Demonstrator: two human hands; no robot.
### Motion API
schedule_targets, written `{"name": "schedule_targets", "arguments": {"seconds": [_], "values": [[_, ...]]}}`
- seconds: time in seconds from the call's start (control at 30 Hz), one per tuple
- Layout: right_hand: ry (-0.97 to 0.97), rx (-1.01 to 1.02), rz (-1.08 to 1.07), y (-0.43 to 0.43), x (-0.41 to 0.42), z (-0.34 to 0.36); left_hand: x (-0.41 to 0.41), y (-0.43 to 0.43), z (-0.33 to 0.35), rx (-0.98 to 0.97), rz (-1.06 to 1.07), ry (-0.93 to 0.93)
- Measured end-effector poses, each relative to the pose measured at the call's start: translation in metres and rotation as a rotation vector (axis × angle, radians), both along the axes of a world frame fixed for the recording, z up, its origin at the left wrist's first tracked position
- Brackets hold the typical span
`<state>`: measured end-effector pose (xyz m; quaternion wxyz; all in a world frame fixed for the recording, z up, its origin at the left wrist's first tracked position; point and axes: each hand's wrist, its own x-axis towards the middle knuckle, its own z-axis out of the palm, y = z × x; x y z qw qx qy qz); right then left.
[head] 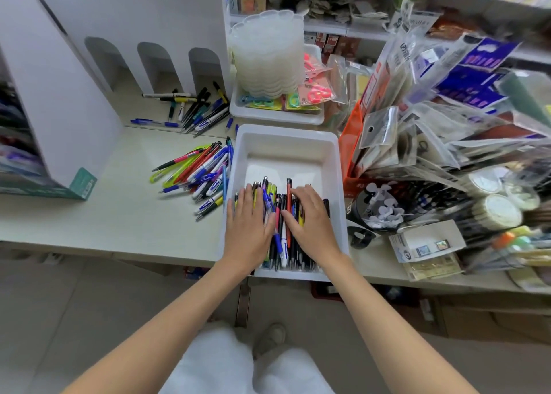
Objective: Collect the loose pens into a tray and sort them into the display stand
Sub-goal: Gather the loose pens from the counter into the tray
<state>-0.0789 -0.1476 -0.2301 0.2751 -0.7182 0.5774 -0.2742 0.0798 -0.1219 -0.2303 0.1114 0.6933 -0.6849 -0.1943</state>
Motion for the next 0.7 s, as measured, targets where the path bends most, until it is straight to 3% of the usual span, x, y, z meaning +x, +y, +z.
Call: {"name": "schedule_targets", "arguments": {"seconds": [0.13, 0.33, 0.5, 0.7], "values": [[-0.143, 0.057, -0.057, 0.007, -0.004, 0.001, -0.009, -0.012, 0.003, -0.088, 0.026, 0.028], [-0.202, 0.029, -0.06, 0.013, 0.0, -0.001, -0.024, -0.016, 0.008, -0.089, 0.027, -0.053], [-0.257, 0.061, -0.144, 0.014, -0.009, 0.002, -0.007, -0.007, 0.014, -0.123, -0.053, 0.158], [-0.207, 0.126, -0.128, 0.014, -0.017, 0.002, 0.017, -0.016, 0.003, 0.019, -0.08, 0.012]]}}
